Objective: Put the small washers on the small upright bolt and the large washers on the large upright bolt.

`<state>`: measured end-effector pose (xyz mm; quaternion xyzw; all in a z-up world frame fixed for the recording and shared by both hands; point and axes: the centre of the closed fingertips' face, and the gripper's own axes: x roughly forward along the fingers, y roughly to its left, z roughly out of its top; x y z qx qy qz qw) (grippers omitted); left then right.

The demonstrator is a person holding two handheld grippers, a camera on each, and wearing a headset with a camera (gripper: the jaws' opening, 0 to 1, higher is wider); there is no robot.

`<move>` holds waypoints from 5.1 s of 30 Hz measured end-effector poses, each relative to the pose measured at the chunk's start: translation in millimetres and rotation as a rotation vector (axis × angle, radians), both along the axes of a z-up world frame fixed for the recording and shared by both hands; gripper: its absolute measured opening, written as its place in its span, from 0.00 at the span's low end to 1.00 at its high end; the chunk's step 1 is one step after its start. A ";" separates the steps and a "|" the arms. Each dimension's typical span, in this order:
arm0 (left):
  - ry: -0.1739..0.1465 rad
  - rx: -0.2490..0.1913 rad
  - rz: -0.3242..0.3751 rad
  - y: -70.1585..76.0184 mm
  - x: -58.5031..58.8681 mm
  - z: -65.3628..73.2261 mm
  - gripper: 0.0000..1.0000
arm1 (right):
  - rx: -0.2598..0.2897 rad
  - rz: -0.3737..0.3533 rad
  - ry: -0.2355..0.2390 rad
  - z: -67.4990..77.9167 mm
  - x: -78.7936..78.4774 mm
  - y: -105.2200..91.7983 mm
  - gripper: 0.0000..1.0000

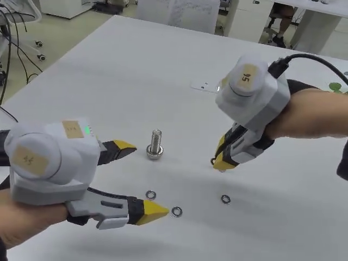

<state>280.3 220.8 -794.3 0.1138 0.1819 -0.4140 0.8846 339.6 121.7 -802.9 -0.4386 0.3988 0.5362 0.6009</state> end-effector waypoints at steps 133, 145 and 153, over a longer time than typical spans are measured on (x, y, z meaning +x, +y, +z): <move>-0.003 0.052 -0.055 -19.9 8.5 -1.3 0.73 | -0.074 -0.078 0.082 -62.2 50.3 -32.8 0.15; -0.010 0.047 -0.053 -19.5 7.9 0.6 0.74 | -0.064 -0.104 0.064 -52.6 52.2 -46.6 0.17; -0.012 0.045 -0.051 -19.5 7.9 1.6 0.74 | -0.054 -0.121 0.050 -44.2 46.2 -54.1 0.17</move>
